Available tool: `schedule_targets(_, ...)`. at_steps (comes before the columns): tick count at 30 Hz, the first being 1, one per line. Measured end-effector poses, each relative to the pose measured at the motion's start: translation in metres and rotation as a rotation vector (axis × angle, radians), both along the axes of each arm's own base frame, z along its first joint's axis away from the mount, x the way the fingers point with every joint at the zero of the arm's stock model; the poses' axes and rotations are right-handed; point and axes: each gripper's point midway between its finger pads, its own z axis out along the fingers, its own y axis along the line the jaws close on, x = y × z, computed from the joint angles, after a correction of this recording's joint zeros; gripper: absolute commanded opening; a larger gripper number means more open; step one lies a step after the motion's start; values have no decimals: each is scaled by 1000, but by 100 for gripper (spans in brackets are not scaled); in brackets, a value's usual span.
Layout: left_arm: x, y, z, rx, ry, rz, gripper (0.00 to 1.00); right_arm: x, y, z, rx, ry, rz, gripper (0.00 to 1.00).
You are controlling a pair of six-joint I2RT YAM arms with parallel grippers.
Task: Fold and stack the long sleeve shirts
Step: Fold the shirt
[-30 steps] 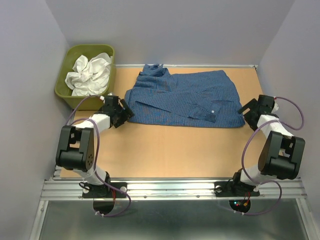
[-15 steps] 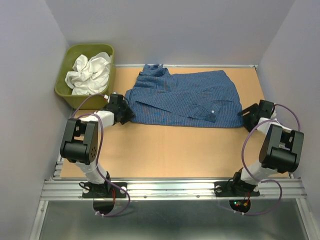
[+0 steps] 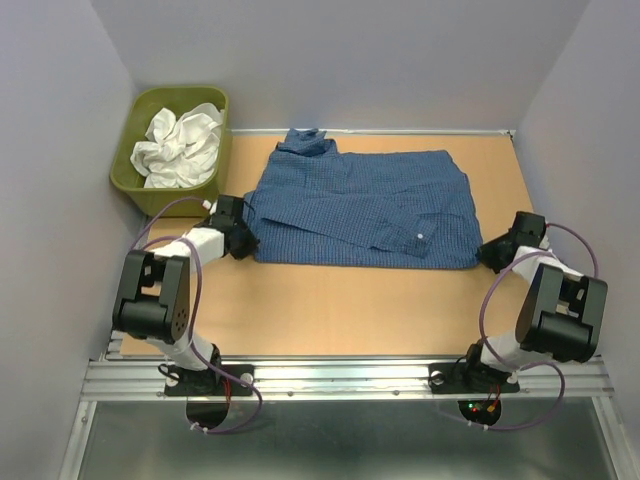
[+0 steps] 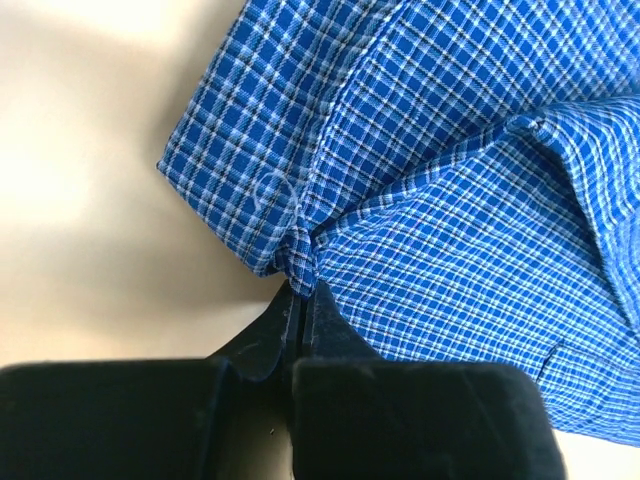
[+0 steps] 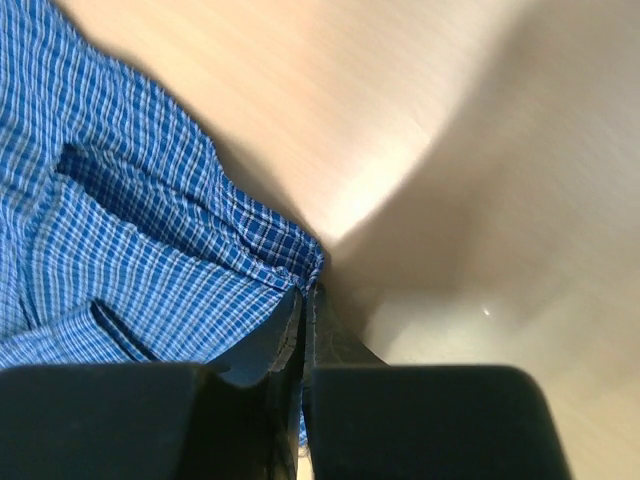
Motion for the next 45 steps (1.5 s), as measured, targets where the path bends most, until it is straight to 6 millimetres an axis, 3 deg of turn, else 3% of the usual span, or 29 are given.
schedule_targets(3,-39,11,-1,26,43,16,2,-18,4,3,4,23,-32,2)
schedule_targets(7,-90,21,3,12,54,54,12,-50,9,7,0,50,-85,8)
schedule_targets(9,-106,23,6,-8,44,80,20,-62,11,9,-10,52,-97,20)
schedule_targets(10,-113,24,8,-20,39,98,33,-68,13,11,-13,50,-101,24)
schedule_targets(11,-120,24,12,-33,26,114,36,-71,13,14,-19,44,-102,39)
schedule_targets(13,-124,26,21,-49,-2,139,47,-74,13,23,-33,19,-100,49)
schedule_targets(14,-123,26,28,-55,-24,150,53,-74,14,26,-43,9,-87,59)
schedule_targets(16,-121,29,41,-53,-58,164,65,-73,14,35,-67,-22,-58,65)
schedule_targets(22,-100,29,92,-61,-195,153,69,-64,25,64,-131,-85,110,67)
schedule_targets(24,-89,23,111,-85,-256,128,69,-42,53,96,-159,-183,304,67)
schedule_targets(25,-87,22,114,-92,-267,123,69,-37,59,103,-164,-209,344,67)
schedule_targets(28,-76,-4,119,-152,-297,43,67,-27,102,112,-92,-275,548,67)
schedule_targets(31,-68,-31,112,-182,-288,-31,64,-30,157,96,21,-260,786,67)
schedule_targets(34,-63,-48,101,-193,-264,-70,61,-41,186,86,109,-241,917,67)
schedule_targets(39,-52,-49,86,-183,-261,-35,59,-58,199,63,179,-199,993,66)
schedule_targets(45,-58,-37,54,-162,-222,23,57,-69,204,42,210,-151,1019,61)
